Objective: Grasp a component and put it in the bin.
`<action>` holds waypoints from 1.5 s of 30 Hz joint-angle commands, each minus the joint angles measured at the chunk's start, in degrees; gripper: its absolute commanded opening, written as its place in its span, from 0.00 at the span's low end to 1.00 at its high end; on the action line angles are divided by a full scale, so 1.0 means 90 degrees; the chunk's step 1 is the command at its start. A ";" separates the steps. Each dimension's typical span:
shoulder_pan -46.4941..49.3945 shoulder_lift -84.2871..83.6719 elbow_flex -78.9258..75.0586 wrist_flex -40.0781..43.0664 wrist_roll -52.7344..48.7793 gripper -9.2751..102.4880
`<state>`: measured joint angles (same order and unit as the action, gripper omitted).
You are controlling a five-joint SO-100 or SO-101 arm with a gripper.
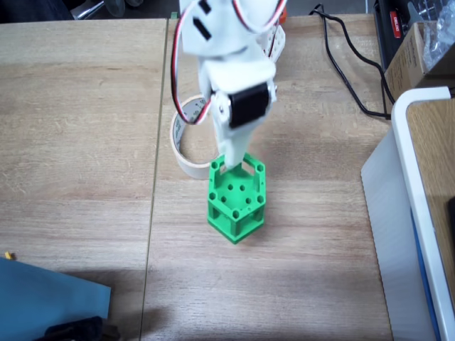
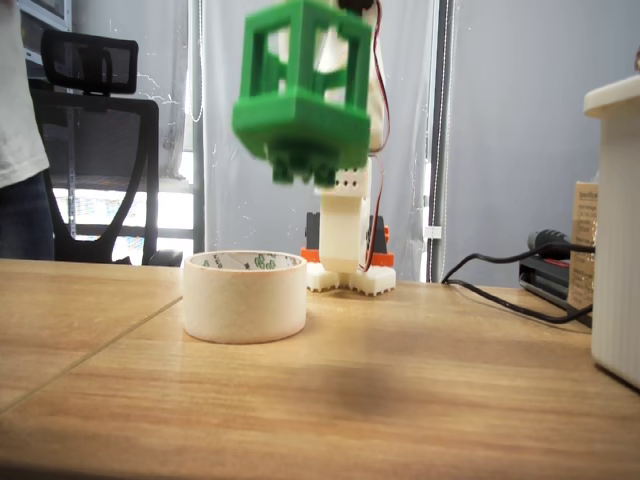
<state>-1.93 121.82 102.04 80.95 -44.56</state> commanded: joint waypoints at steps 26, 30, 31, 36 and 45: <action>0.0986 0.1709 0.0439 0.1816 -0.0928 0.08; 0.1348 0.2080 0.0654 0.2002 -0.1406 0.08; 0.1445 0.2158 0.0752 0.2012 -0.1543 0.08; 0.2041 0.2627 0.1270 0.2031 -0.2266 0.08; 0.3379 0.2998 0.2441 0.1924 -0.3525 0.08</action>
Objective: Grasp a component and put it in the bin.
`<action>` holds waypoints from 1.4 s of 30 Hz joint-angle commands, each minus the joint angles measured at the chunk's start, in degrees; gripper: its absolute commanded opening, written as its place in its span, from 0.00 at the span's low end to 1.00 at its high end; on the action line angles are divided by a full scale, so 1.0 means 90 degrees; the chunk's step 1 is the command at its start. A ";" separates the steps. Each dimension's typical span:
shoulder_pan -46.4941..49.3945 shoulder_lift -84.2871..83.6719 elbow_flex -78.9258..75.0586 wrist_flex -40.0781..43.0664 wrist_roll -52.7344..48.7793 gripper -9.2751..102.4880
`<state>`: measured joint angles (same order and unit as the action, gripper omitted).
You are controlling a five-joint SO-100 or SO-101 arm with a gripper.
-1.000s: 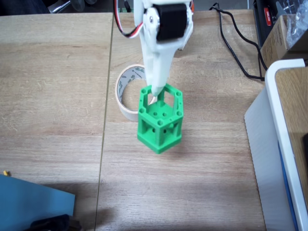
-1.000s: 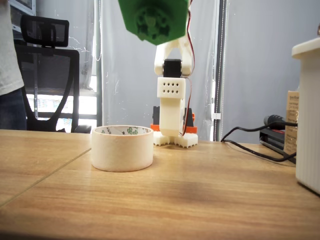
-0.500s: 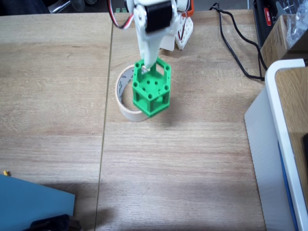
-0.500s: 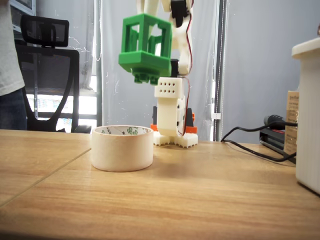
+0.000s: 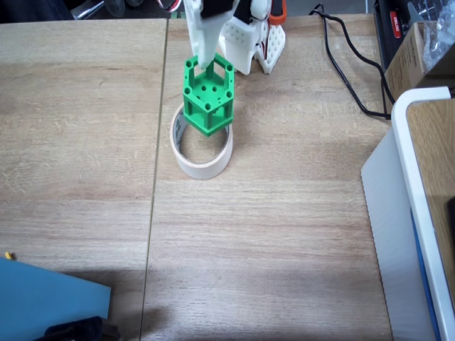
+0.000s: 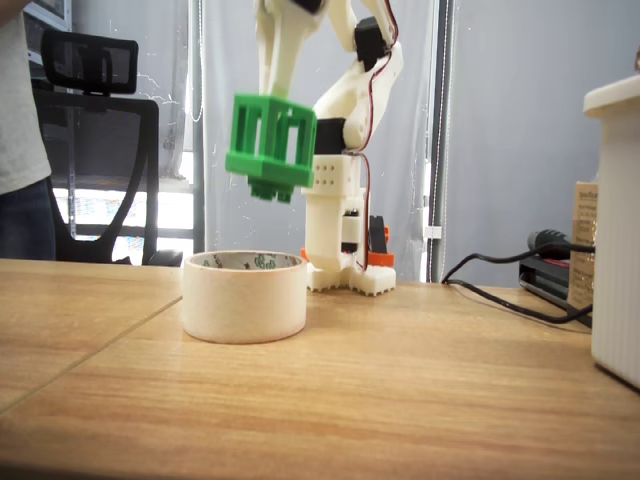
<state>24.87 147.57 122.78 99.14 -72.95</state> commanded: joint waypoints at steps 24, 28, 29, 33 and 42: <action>0.0820 -0.0654 0.0371 -0.2109 -0.0723 0.08; 0.0820 -0.0645 0.0557 -0.2100 -0.0732 0.08; 0.0820 -0.0635 0.0654 -0.2100 -0.0732 0.08; 0.0820 -0.0439 0.0918 -0.2100 -0.0781 0.08; 0.0811 -0.0127 0.1182 -0.2100 -0.0742 0.08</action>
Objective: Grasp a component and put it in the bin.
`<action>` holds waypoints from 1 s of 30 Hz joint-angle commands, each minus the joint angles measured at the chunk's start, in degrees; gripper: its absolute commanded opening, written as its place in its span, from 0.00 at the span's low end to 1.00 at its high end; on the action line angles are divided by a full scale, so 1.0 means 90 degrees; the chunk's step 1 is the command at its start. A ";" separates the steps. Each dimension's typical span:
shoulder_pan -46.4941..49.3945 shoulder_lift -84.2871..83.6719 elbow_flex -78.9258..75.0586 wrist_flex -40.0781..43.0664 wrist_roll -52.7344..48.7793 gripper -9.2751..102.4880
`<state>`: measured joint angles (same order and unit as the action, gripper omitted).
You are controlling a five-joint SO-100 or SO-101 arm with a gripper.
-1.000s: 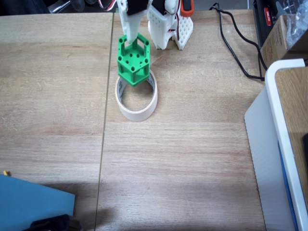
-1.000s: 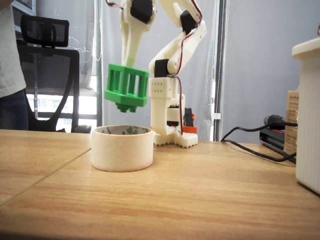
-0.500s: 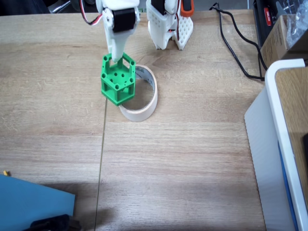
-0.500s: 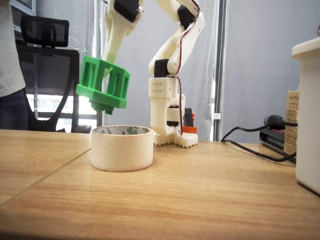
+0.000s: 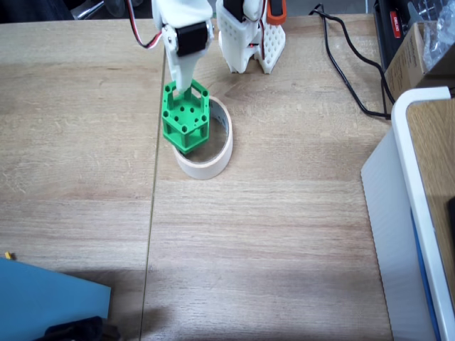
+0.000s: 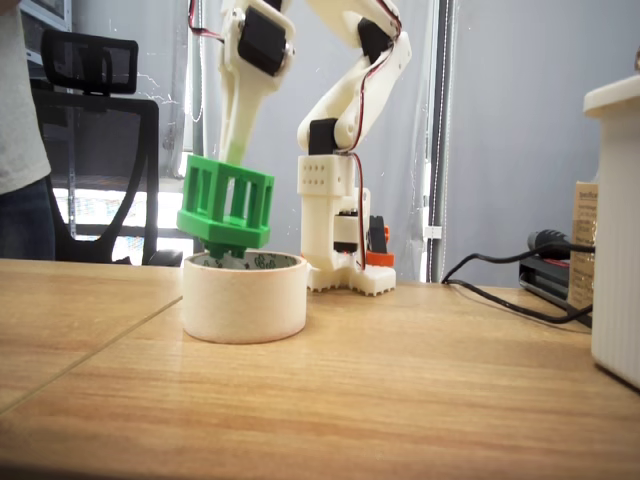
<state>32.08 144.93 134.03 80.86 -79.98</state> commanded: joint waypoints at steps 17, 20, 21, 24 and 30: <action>-0.0645 0.0146 -0.0059 -0.0068 0.0068 0.08; -0.0635 0.0146 -0.0059 -0.0068 0.0068 0.08; -0.0635 0.0146 -0.0059 -0.0068 0.0068 0.08; -0.0635 0.0146 -0.0039 -0.0068 0.0068 0.09; -0.0635 0.0166 0.0273 -0.0068 0.0010 0.10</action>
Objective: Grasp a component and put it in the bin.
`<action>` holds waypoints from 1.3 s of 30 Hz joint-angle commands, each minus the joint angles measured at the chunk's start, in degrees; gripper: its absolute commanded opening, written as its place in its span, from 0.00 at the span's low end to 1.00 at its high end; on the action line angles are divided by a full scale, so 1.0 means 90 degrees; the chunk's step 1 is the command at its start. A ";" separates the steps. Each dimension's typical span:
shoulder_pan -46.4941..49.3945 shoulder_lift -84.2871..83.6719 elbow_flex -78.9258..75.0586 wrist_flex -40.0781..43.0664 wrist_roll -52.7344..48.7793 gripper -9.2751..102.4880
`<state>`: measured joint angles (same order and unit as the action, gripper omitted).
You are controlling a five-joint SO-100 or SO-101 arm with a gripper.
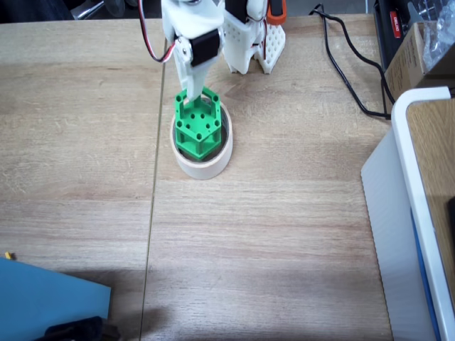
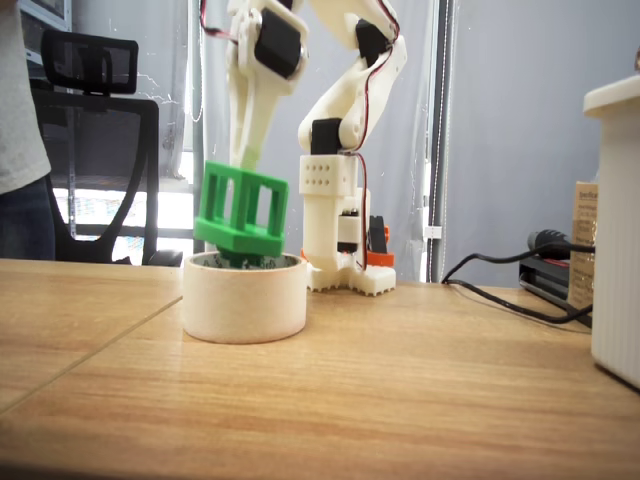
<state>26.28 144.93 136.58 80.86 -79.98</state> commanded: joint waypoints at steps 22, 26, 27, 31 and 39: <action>0.0020 0.0303 -0.0674 -0.0166 0.0029 0.22; 0.0029 0.0303 -0.1455 -0.0137 0.0059 0.20; 0.0039 0.0303 -0.1582 -0.0117 0.0059 0.19; 0.0391 0.0312 -0.1934 -0.0107 0.0068 0.16; 0.1826 0.1221 -0.1943 -0.0088 0.0000 0.09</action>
<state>37.88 151.70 122.61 80.07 -79.98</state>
